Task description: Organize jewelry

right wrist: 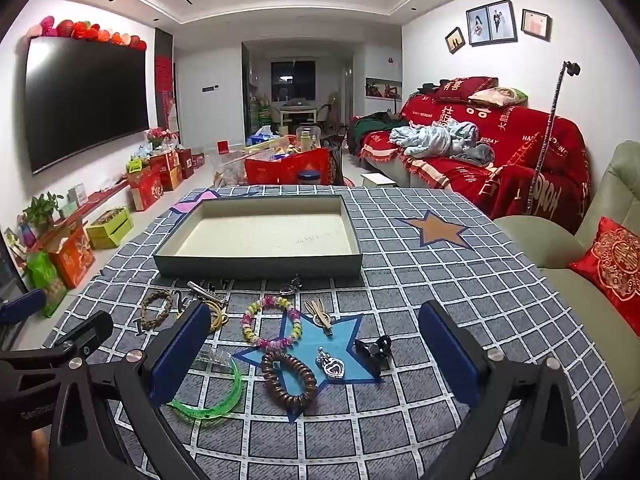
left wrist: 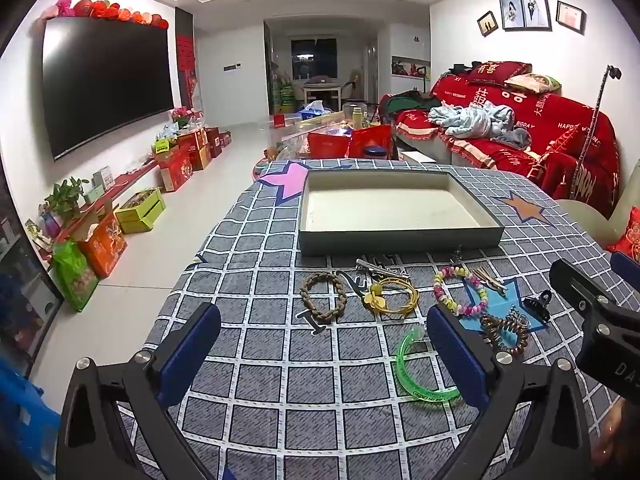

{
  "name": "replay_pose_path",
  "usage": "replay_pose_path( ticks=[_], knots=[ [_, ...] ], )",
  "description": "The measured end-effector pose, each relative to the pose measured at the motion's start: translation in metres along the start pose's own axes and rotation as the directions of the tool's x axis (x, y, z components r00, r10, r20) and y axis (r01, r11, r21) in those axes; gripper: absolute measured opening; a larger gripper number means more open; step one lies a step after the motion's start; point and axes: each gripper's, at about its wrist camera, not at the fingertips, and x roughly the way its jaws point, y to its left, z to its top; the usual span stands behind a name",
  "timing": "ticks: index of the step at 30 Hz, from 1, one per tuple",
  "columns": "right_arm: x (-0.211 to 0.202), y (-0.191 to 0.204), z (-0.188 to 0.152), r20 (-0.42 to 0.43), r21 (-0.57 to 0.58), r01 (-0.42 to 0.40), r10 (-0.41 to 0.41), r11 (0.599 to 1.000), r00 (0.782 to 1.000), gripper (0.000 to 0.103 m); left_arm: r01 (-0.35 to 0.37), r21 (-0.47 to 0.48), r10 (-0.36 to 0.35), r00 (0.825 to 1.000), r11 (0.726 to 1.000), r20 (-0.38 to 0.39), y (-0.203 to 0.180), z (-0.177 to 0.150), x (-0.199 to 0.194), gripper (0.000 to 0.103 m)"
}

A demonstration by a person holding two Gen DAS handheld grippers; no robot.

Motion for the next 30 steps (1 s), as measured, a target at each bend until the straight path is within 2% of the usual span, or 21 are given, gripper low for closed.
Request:
replay_pose_path(
  ticks=[30],
  knots=[
    [-0.0025, -0.0035, -0.0008, -0.004, -0.002, -0.001, 0.001, 1.0, 1.0, 0.103, -0.016, 0.001, 0.016, 1.0, 1.0, -0.009, 0.0006, -0.0029, -0.0031, 0.103]
  ],
)
